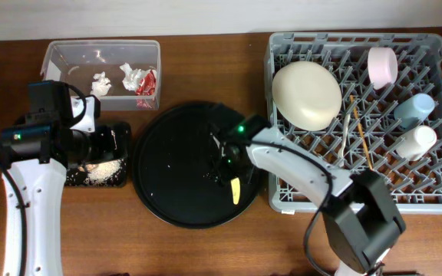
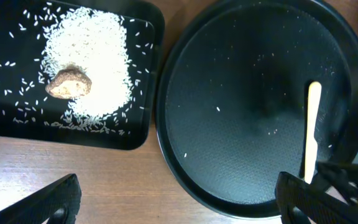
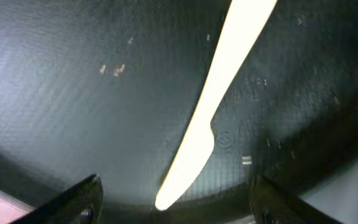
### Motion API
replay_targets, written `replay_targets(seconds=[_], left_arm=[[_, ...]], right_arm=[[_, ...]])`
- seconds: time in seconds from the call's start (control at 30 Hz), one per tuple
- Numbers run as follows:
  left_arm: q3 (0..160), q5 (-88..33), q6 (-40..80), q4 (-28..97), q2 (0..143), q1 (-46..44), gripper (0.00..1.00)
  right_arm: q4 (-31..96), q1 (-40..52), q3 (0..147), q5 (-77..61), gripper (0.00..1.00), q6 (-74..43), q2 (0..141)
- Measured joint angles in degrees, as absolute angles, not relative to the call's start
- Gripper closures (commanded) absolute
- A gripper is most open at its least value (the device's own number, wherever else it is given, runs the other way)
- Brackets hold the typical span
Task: Sort waste into correct bins and load items into the dishwasher rack
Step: 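Return right gripper to round tray and grasp the yellow knife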
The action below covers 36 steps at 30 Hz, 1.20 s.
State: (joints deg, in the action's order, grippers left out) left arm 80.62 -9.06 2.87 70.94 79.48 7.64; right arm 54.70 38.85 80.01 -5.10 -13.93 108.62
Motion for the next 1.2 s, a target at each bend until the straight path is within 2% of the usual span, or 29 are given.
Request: replay_targets(seconds=[0.13, 0.5, 0.53, 0.57, 0.63, 0.73, 0.8, 1.03, 1.2], left_arm=[[80.58, -9.04, 2.87, 71.13, 79.48, 7.64, 0.01], [80.58, -9.06, 2.87, 71.57, 79.48, 7.64, 0.01], [80.58, -9.06, 2.87, 71.55, 79.48, 7.64, 0.01], [80.58, -9.06, 2.87, 71.57, 79.48, 7.64, 0.01], [80.58, -9.06, 2.87, 71.57, 79.48, 7.64, 0.01], [80.58, -9.06, 2.87, 71.57, 79.48, 7.64, 0.01], [80.58, -9.06, 2.87, 71.57, 79.48, 7.64, 0.01], [80.58, -9.06, 2.87, 71.55, 79.48, 7.64, 0.01], [80.58, -9.04, 2.87, 71.55, 79.48, 7.64, 0.01]], right_arm=[[40.32, 38.83, 75.05, -1.23, 0.23, -15.0, 108.86], [32.84, 35.83, 75.68, 2.31, 0.24, -14.79, 115.55], [31.73, 35.83, 75.85, 3.03, 0.28, -15.0, 116.03], [31.14, 35.86, 76.2, 3.36, 0.41, -14.92, 116.42], [30.98, 35.9, 76.71, 4.71, 0.46, -15.07, 116.97], [30.76, 36.16, 76.73, 5.02, 0.64, -15.25, 117.08], [30.83, 36.29, 76.86, 5.1, 0.72, -15.11, 117.19], [31.83, 36.4, 77.3, 5.13, 0.76, -15.49, 117.3], [38.35, 36.4, 80.29, 5.1, 0.78, -15.46, 117.51]])
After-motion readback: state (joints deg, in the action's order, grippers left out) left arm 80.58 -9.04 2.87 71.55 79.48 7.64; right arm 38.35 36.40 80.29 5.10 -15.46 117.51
